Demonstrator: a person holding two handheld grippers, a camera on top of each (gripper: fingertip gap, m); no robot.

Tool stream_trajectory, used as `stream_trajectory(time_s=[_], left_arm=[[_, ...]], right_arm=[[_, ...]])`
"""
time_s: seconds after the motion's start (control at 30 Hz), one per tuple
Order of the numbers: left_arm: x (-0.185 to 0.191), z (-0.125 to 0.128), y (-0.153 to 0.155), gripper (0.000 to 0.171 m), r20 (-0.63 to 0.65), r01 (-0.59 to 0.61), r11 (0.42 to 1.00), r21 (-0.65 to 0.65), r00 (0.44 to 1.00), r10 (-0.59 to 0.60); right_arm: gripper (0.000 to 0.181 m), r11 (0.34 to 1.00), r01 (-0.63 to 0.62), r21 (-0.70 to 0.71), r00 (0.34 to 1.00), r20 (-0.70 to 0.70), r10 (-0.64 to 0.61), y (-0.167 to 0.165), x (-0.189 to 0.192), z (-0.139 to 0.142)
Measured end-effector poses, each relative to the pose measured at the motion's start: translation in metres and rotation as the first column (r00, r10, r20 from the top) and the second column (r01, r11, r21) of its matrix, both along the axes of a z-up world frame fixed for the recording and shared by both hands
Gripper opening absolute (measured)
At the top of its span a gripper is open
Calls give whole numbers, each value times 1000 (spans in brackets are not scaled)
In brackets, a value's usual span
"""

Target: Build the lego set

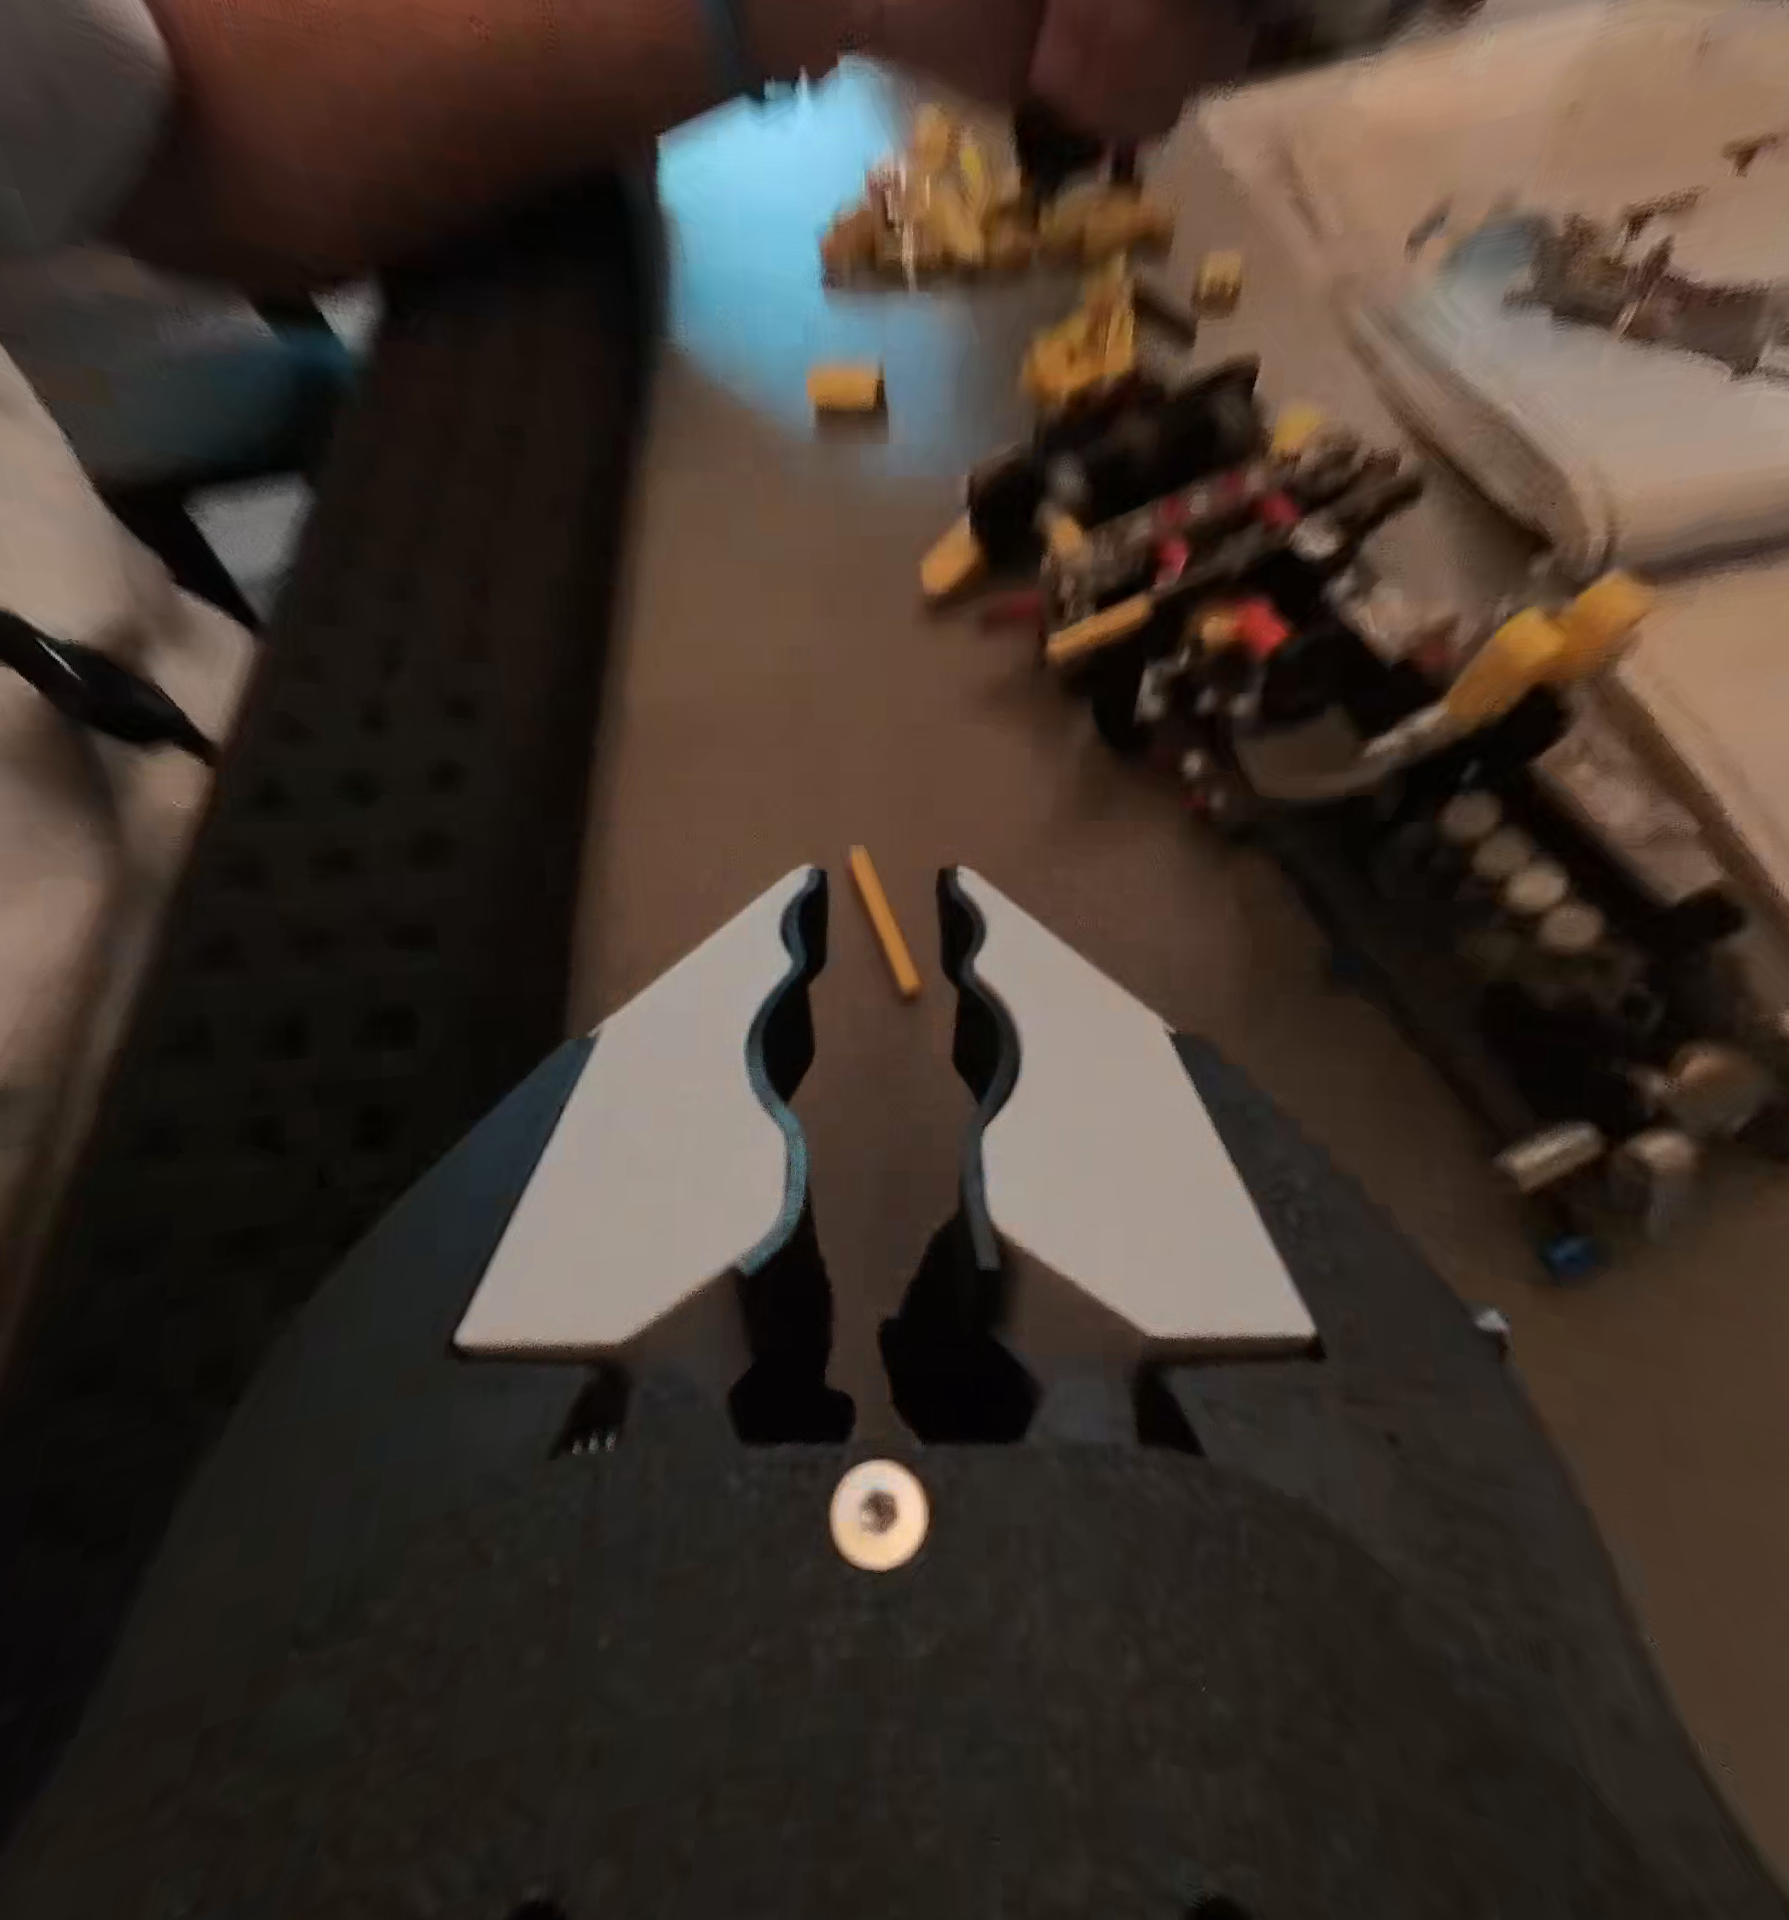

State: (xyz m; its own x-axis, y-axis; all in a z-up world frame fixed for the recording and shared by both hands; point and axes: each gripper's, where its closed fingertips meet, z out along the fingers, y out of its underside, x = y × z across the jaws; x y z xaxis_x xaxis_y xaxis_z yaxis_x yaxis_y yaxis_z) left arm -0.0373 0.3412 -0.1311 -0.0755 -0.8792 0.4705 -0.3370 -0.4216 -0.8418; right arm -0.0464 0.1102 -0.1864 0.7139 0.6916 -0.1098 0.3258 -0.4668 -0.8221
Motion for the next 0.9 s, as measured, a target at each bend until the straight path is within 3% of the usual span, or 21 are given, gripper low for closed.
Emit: stream_trajectory(time_s=[0.2, 0.43, 0.53, 0.63, 0.77, 0.9], left_arm=[[2, -3, -7, 5, -11, 13, 1000, 24, 1000, -13], [-1, -3, -12, 5, -26, 43, 997, 67, 999, -41], [-12, 3, -55, 5, -57, 217, 971, 96, 976, -212], [-32, -2, -126, 5, -96, 373, 911, 175, 927, -362], [-47, -28, -197, 5, -170, 456, 851, 261, 889, -424], [-43, -47, -214, 6, -198, 451, 853, 262, 890, -410]], right_arm=[[18, 999, 18, -27, 987, 161, -13, -5, 0, -34], [4, 996, -61, -59, 968, 239, 74, 0, -8, -37], [4, 993, -37, -111, 957, 281, 67, 0, -7, -37], [4, 996, 26, -86, 951, 309, 2, 3, 2, -34], [4, 979, 167, 114, 979, 95, -178, 15, 10, 8], [3, 910, 333, 248, 929, -252, -272, 21, 18, 55]])
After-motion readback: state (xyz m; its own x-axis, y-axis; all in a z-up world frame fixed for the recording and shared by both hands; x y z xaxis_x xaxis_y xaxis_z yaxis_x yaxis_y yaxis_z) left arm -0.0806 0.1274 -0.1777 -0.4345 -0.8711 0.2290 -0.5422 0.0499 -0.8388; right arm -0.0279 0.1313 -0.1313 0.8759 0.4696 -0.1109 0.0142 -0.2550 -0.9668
